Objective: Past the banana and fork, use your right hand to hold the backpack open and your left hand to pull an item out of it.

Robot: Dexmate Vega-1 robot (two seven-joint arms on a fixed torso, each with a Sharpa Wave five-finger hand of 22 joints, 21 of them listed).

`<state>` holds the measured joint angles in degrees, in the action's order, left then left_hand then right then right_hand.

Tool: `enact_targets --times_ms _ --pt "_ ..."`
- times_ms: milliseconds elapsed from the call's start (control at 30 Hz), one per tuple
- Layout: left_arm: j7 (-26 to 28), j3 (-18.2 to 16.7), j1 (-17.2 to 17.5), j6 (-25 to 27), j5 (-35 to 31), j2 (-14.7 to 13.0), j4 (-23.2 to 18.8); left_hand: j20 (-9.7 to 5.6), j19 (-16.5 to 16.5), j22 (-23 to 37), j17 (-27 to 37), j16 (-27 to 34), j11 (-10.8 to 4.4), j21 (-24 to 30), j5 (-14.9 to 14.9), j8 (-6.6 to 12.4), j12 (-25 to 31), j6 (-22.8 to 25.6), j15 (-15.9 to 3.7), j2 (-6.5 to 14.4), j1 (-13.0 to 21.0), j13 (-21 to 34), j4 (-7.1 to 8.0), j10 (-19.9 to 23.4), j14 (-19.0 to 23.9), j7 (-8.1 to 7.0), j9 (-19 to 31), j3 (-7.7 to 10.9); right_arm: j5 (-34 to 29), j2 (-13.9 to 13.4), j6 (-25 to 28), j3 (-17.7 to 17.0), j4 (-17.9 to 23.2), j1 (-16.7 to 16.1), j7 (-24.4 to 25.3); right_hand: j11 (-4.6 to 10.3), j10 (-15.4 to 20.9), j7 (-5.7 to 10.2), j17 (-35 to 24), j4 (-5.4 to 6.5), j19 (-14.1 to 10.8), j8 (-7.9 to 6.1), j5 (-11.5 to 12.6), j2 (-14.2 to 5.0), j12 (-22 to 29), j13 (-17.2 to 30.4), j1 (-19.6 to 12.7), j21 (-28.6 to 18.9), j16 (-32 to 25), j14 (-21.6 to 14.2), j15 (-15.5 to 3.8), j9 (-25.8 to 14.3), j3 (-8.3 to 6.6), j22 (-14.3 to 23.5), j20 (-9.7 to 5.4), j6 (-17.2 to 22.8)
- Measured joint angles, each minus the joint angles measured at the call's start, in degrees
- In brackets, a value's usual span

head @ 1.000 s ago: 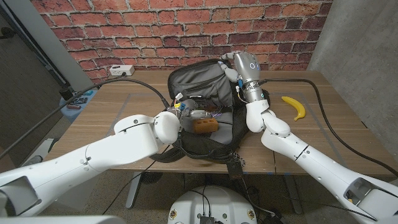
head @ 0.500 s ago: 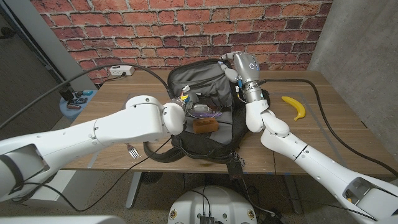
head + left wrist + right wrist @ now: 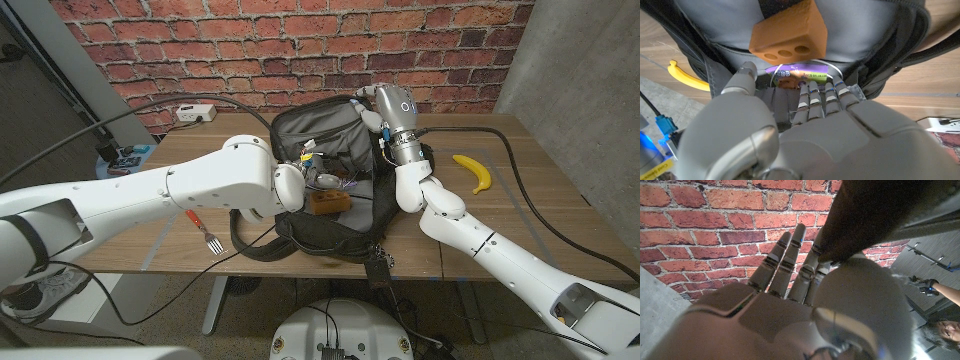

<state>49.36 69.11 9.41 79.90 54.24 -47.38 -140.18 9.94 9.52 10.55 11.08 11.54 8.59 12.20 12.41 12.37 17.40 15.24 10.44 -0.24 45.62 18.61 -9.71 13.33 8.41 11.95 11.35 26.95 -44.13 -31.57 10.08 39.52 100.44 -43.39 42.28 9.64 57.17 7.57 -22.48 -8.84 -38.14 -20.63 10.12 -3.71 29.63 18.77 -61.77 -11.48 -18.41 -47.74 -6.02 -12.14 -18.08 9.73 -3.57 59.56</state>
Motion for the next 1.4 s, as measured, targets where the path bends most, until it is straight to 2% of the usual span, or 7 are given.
enact_targets --times_ms 633,700,967,1200,1400 --pt "6.00 4.43 -4.56 0.08 8.33 3.76 3.98 0.30 0.31 0.26 0.26 0.34 -0.11 0.00 0.00 0.00 1.96 1.08 -0.42 0.30 1.71 1.33 -0.01 0.51 1.04 0.03 0.26 0.00 0.96 -0.73 -1.23 -0.79 -0.34 0.02 0.34 0.00 0.00 0.01 0.01 -0.32 0.00 0.05 -0.04 -0.01 0.00 -0.01 -0.01 0.00 0.00 -0.10 0.09 0.00 0.32 0.00 0.00 0.01" --pt "7.23 4.95 -5.11 0.09 9.71 4.28 4.62 0.41 0.42 0.27 0.47 0.47 -0.30 0.00 0.00 0.38 2.55 1.68 -0.46 0.83 2.34 1.68 -0.01 1.12 1.38 0.01 0.26 0.00 1.05 -0.90 -1.44 -0.89 -0.47 0.01 0.36 0.00 0.00 0.01 0.01 -0.31 0.00 0.05 -0.04 -0.09 0.00 -0.01 -0.09 0.00 0.00 -0.10 0.10 0.00 0.32 0.00 0.00 0.01" --pt "10.73 6.84 -7.04 0.09 13.40 5.94 6.81 0.81 1.66 0.52 1.06 1.40 -0.40 0.75 0.00 1.05 5.74 4.45 -1.30 1.90 5.39 3.83 -0.01 3.27 4.17 -0.08 0.96 0.00 1.51 -1.20 -2.05 -1.19 -0.78 -0.15 0.55 0.00 0.00 0.00 -0.24 -0.31 0.00 0.13 0.06 -0.17 0.00 -0.01 -0.17 0.00 0.44 -0.09 0.10 0.04 0.32 0.00 0.00 0.00" --pt "12.33 8.30 -8.53 0.09 15.58 7.19 8.68 1.32 2.17 0.53 1.56 1.67 -0.21 0.85 0.00 1.53 7.12 5.08 -0.91 2.22 6.29 5.02 -0.01 3.88 5.01 0.06 1.32 0.00 1.78 -1.33 -2.42 -1.30 -1.02 -0.20 0.60 0.00 0.00 0.00 -0.26 -0.08 0.00 0.16 0.08 -0.23 0.00 -0.01 -0.24 0.00 0.44 -0.10 0.10 0.05 0.55 0.00 0.00 0.00" --pt "13.62 9.31 -9.60 0.09 18.47 7.78 9.75 1.86 4.35 0.80 2.78 3.56 -0.30 1.91 0.19 2.49 10.98 8.61 -1.64 3.35 9.00 7.52 0.00 6.89 9.06 -0.32 2.06 -0.50 1.87 -1.38 -2.60 -1.33 -1.41 -0.21 0.68 0.00 0.00 0.00 -0.26 -0.08 0.00 0.18 0.08 -0.23 0.00 -0.01 -0.23 0.00 0.44 -0.10 0.10 0.01 0.55 0.00 0.00 0.00"
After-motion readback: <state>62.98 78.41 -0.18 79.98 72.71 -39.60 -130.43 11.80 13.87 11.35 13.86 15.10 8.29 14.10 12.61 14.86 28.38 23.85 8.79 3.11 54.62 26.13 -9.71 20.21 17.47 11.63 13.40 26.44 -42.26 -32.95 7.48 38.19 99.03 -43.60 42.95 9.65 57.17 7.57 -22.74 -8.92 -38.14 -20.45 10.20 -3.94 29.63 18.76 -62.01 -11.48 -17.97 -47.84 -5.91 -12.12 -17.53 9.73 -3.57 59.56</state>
